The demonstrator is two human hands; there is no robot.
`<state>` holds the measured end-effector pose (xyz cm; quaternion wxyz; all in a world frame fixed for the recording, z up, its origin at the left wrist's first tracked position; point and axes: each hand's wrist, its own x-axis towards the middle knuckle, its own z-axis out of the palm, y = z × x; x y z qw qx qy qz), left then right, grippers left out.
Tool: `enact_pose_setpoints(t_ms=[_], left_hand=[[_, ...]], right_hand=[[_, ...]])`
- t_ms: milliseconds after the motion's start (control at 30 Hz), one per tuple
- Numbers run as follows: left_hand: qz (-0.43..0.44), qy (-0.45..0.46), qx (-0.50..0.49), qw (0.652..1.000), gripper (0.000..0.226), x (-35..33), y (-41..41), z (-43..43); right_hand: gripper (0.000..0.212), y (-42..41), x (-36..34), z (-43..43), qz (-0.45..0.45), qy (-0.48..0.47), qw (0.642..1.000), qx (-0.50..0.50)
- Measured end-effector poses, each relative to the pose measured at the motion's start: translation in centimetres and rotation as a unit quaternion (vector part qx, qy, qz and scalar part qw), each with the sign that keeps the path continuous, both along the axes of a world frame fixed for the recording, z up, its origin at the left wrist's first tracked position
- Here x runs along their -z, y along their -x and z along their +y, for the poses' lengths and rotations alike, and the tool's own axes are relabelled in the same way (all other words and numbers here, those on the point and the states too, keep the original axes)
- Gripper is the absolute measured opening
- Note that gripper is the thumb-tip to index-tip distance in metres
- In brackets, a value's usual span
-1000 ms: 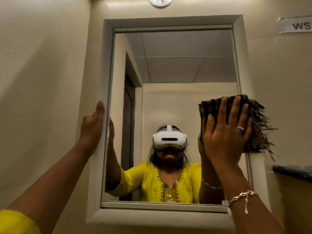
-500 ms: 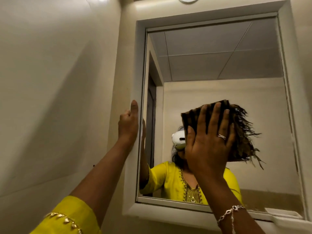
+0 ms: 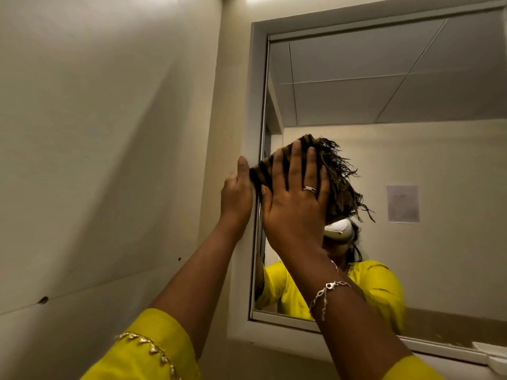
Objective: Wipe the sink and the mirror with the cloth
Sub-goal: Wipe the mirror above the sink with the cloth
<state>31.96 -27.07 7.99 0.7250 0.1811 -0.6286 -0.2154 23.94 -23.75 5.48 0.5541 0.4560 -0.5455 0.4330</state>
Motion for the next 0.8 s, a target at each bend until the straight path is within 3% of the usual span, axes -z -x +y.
enact_pose_setpoints(t_ms=[267, 467, 567, 633, 667, 733, 800], left_hand=[[0.005, -0.018, 0.074, 0.997, 0.046, 3.2, -0.3, 0.0], [0.021, -0.034, 0.061, 0.997, 0.089, 3.9, -0.3, 0.4], [0.055, -0.037, 0.048, 0.997, 0.081, 3.9, -0.3, 1.6], [0.057, -0.043, 0.026, 0.997, 0.104, 3.9, -0.4, 2.5], [0.052, -0.041, 0.007, 0.998, 0.097, 4.0, -0.4, 2.5], [0.034, -0.038, -0.016, 0.999, 0.058, 4.0, -0.1, 2.6], [0.007, -0.035, -0.047, 0.998, 0.055, 4.0, -0.1, 1.9]], right_hand=[[0.056, -0.7, 2.1, -0.1, 0.012, -0.016, 1.0, -0.012], [0.056, -0.3, 4.4, 0.4, 0.043, -0.05, 0.998, -0.017], [0.057, 0.7, 5.0, 1.0, 0.071, -0.077, 0.994, -0.025], [0.057, 1.6, 5.3, 1.6, 0.08, -0.089, 0.993, -0.019], [0.057, 2.2, 5.5, 1.9, 0.083, -0.092, 0.992, -0.015], [0.057, 3.4, 5.9, 2.5, 0.086, -0.093, 0.992, -0.007], [0.057, 4.6, 6.1, 3.2, 0.09, -0.092, 0.992, 0.001]])
